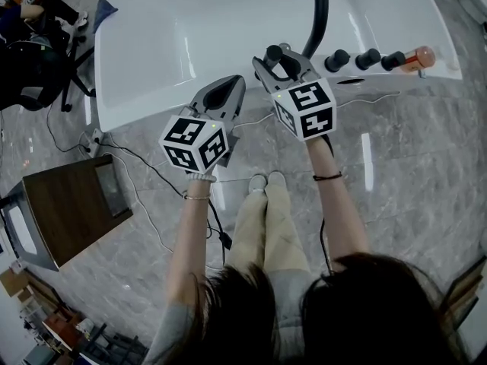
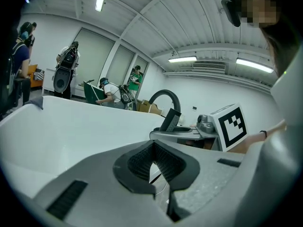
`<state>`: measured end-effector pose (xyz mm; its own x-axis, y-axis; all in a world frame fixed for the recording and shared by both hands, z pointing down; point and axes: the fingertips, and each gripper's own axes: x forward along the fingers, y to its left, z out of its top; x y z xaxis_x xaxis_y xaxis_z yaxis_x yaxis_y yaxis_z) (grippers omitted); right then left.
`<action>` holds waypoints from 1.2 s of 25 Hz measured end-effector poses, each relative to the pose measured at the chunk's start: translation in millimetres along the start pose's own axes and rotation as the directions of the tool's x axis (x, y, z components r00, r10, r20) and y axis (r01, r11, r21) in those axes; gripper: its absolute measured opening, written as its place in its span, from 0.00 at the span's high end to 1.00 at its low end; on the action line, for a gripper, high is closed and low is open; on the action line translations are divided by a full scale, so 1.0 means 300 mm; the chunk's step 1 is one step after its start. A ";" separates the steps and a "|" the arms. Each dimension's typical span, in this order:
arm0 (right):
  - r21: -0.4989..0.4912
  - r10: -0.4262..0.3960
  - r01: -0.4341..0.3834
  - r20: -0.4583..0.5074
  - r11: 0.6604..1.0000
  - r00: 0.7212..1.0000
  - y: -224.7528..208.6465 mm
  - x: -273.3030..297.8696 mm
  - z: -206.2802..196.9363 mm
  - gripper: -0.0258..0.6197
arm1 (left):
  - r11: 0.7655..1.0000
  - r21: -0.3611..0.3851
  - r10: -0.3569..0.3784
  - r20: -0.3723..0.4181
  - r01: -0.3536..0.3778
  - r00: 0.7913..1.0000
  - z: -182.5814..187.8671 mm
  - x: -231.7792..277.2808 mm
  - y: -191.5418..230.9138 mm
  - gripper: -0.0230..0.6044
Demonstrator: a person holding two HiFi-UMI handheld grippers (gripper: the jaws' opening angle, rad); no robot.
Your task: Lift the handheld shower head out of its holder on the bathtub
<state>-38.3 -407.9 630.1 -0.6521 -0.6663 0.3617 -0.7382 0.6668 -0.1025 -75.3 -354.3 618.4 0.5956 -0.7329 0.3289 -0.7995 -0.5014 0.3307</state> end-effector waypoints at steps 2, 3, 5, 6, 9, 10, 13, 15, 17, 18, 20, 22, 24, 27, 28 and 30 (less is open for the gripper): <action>-0.005 -0.002 0.002 0.008 1.000 1.000 0.005 -0.020 0.026 0.75 | 1.000 0.001 -0.001 0.009 0.001 1.000 0.021 -0.009 -0.013 0.96; -0.008 -0.003 0.003 0.012 1.000 1.000 0.010 -0.031 0.040 0.75 | 1.000 0.002 0.000 0.012 0.000 1.000 0.031 -0.016 -0.019 0.96; -0.010 -0.005 0.006 0.019 1.000 1.000 0.023 -0.055 0.069 0.75 | 1.000 0.002 0.001 0.018 -0.001 1.000 0.054 -0.036 -0.031 0.96; -0.010 -0.006 0.006 0.023 1.000 1.000 0.030 -0.067 0.085 0.75 | 1.000 0.002 0.002 0.023 -0.002 1.000 0.067 -0.047 -0.038 0.96; -0.014 -0.001 0.002 0.036 1.000 0.999 0.050 -0.110 0.137 0.75 | 1.000 0.002 0.004 0.042 -0.004 0.999 0.114 -0.081 -0.066 0.96; -0.013 -0.001 0.002 0.042 1.000 0.999 0.057 -0.125 0.156 0.75 | 1.000 0.003 0.004 0.049 -0.004 0.999 0.129 -0.093 -0.077 0.96; -0.009 -0.004 0.004 0.060 1.000 0.998 0.076 -0.172 0.212 0.75 | 1.000 0.006 -0.001 0.066 0.001 0.998 0.177 -0.123 -0.113 0.96; -0.002 -0.006 0.006 0.072 1.000 0.997 0.087 -0.203 0.247 0.75 | 1.000 0.009 -0.006 0.077 0.005 0.997 0.211 -0.142 -0.141 0.96; 0.006 -0.010 0.009 0.083 1.000 0.996 0.098 -0.234 0.278 0.75 | 1.000 0.015 -0.012 0.087 0.011 0.996 0.242 -0.163 -0.167 0.96; 0.009 -0.012 0.011 0.089 1.000 0.996 0.103 -0.248 0.293 0.75 | 1.000 0.017 -0.015 0.091 0.013 0.996 0.254 -0.174 -0.178 0.96; 0.015 -0.013 0.012 0.099 1.000 0.995 0.116 -0.275 0.321 0.75 | 1.000 0.020 -0.019 0.100 0.017 0.995 0.276 -0.196 -0.197 0.96; 0.018 -0.013 0.011 0.109 1.000 0.994 0.128 -0.304 0.351 0.75 | 0.999 0.024 -0.024 0.106 0.021 0.994 0.298 -0.217 -0.220 0.96; 0.021 -0.014 0.011 0.116 1.000 0.993 0.141 -0.337 0.381 0.75 | 0.999 0.028 -0.030 0.115 0.027 0.993 0.323 -0.241 -0.248 0.96; 0.033 -0.020 0.016 0.134 0.999 0.991 0.169 -0.388 0.422 0.75 | 0.999 0.035 -0.039 0.126 0.035 0.991 0.357 -0.286 -0.287 0.96; 0.041 -0.023 0.017 0.144 0.999 0.989 0.180 -0.407 0.434 0.75 | 0.999 0.040 -0.040 0.121 0.036 0.992 0.363 -0.300 -0.298 0.96; 0.053 -0.029 0.021 0.162 0.998 0.986 0.200 -0.441 0.453 0.75 | 0.998 0.052 -0.043 0.112 0.037 0.993 0.375 -0.327 -0.321 0.96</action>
<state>-20.1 -325.2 450.1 -0.6499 -0.7305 0.2097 -0.7595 0.6344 -0.1438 -65.3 -286.0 454.7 0.6166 -0.7579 0.2131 -0.7800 -0.5514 0.2960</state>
